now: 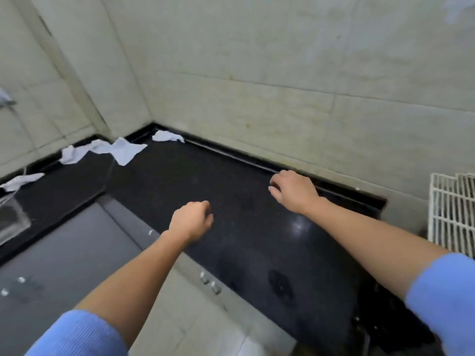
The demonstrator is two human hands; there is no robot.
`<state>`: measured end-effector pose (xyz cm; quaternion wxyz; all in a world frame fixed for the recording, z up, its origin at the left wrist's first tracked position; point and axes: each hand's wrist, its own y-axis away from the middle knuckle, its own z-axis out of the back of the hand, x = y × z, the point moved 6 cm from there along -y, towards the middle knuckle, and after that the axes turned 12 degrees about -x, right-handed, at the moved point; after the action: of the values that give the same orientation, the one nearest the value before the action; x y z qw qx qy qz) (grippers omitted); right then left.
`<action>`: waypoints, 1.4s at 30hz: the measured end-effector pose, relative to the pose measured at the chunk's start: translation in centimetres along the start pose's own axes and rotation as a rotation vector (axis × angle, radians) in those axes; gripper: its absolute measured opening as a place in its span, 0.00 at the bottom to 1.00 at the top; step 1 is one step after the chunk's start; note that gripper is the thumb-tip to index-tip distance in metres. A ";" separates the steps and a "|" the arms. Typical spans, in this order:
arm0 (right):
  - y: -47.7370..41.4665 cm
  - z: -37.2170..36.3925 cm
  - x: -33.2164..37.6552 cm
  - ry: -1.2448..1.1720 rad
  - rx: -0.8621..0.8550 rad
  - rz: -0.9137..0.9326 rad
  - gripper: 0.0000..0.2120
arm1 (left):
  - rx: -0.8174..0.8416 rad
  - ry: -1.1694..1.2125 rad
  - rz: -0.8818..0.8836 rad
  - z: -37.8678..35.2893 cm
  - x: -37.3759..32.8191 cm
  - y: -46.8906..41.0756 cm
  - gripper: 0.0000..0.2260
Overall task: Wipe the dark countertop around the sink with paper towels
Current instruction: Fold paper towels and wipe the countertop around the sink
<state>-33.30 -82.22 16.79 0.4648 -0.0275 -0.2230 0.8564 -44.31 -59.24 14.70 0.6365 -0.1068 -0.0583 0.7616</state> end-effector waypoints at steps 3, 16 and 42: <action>-2.0 -3.7 8.2 -0.012 0.055 0.034 0.13 | 0.014 -0.030 0.073 1.0 9.2 1.3 0.10; -12.9 -14.1 27.3 -0.020 0.177 0.157 0.16 | 0.024 0.027 0.241 0.8 30.5 0.4 0.12; -46.1 -42.7 48.3 -0.047 0.434 0.122 0.18 | 0.070 0.057 0.277 -4.4 67.7 -24.8 0.10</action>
<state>-13.64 -6.41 4.90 0.4021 0.0796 -0.0423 0.9111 -30.86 11.54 9.99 0.5302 -0.1129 0.0017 0.8403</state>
